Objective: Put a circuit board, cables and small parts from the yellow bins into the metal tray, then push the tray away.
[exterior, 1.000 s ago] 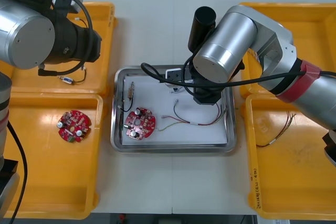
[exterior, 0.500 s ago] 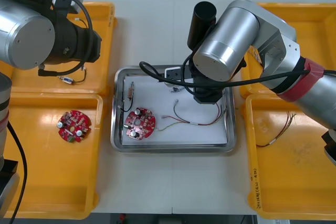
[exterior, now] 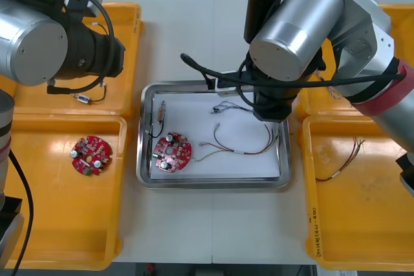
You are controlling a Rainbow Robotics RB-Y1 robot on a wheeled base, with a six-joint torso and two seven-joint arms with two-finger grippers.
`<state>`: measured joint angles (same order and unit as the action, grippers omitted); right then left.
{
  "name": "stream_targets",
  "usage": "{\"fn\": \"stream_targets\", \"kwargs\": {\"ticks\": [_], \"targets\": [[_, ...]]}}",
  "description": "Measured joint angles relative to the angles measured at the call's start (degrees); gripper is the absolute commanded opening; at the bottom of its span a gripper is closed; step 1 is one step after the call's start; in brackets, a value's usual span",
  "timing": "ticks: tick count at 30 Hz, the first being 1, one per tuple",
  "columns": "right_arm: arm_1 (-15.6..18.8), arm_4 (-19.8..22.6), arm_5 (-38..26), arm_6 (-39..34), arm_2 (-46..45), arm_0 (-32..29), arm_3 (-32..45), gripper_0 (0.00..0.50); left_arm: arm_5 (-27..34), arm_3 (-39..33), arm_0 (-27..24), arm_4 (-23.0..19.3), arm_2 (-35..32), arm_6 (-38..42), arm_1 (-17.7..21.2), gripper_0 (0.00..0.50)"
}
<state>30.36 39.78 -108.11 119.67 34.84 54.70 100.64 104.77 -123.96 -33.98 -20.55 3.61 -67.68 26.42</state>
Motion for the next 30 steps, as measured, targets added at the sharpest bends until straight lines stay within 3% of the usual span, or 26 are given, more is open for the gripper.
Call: {"fn": "stream_targets", "kwargs": {"ticks": [12, 20, 24, 30], "targets": [[0.25, 0.01, -1.69, -2.12, -12.37, -1.67, 6.55, 0.500, 0.00, -0.01, 0.02, -0.07, 0.62, 0.02, -0.10, 0.001], [4.97, 0.16, -1.70, -3.74, -18.52, -8.59, 13.84, 0.500, -1.04, -0.02, 0.09, 0.14, 4.94, 0.80, -0.75, 0.001], [7.30, 3.07, -1.70, -3.93, -23.54, -11.45, 14.26, 0.500, -4.64, -0.02, 0.12, 1.61, 8.55, 6.69, -0.99, 0.003], [11.07, 7.55, -1.71, -4.37, -32.95, -16.22, 14.29, 0.500, -6.96, 0.00, 0.14, 4.51, 15.18, 23.07, -1.03, 0.001]]}}
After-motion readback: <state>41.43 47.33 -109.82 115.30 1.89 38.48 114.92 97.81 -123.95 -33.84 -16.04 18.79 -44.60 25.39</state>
